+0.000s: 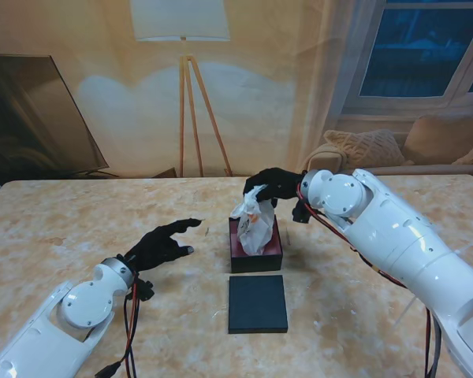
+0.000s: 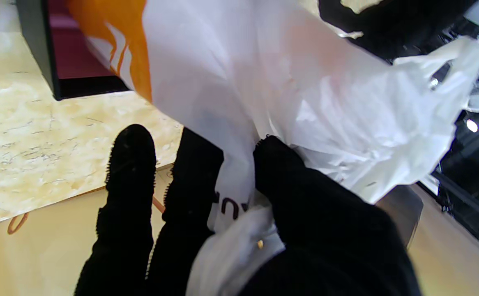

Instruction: Pack mini donuts into a plastic bag, tie the opening and put the bag into the gift box

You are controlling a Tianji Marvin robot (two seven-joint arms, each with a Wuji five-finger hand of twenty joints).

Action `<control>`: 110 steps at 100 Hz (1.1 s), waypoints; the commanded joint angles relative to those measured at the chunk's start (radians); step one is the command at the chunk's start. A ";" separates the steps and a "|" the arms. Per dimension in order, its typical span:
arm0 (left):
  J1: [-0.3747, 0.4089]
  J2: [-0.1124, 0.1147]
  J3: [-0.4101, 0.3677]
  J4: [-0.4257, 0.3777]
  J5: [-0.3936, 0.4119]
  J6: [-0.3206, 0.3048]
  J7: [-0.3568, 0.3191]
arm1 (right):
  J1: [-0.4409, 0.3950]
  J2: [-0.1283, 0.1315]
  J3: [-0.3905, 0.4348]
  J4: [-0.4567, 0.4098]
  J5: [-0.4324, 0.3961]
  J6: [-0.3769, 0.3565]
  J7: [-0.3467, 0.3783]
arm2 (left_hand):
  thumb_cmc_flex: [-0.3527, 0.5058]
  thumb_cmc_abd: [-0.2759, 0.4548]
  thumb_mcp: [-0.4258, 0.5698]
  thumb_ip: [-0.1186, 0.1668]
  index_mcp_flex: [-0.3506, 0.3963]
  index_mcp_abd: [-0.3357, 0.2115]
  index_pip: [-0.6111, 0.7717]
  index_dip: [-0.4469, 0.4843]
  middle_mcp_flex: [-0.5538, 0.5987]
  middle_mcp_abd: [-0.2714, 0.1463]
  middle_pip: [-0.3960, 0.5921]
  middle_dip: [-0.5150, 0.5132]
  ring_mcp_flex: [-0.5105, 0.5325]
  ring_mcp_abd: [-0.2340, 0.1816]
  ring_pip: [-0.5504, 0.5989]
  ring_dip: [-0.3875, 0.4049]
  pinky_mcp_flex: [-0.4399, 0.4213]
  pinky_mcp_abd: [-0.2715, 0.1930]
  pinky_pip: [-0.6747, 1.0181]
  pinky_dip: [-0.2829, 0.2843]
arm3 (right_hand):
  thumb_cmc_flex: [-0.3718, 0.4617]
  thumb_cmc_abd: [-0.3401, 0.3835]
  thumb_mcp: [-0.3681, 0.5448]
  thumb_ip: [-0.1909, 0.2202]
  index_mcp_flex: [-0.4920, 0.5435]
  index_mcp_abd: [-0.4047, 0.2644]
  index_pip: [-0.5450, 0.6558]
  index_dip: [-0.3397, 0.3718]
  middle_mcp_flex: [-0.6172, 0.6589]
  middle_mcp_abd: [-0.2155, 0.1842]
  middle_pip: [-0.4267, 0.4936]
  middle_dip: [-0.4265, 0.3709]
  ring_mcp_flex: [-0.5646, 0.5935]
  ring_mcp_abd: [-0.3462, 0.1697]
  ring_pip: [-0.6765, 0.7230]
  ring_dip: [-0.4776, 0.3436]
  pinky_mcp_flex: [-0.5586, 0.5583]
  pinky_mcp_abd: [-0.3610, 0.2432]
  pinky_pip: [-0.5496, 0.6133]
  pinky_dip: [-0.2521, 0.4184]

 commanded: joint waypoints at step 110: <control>0.006 -0.001 -0.012 -0.006 0.023 -0.012 -0.006 | -0.081 0.054 0.109 -0.138 -0.193 -0.144 -0.034 | 0.003 0.001 0.013 0.019 -0.024 -0.012 0.001 0.021 -0.024 -0.012 -0.014 0.004 -0.006 0.004 0.015 0.018 -0.013 -0.001 -0.001 0.014 | -0.441 -0.151 0.127 0.100 -0.519 0.247 -0.474 -0.233 -0.485 0.126 -0.352 -0.583 -0.527 0.220 -0.722 -0.453 -0.465 0.166 -0.067 -0.186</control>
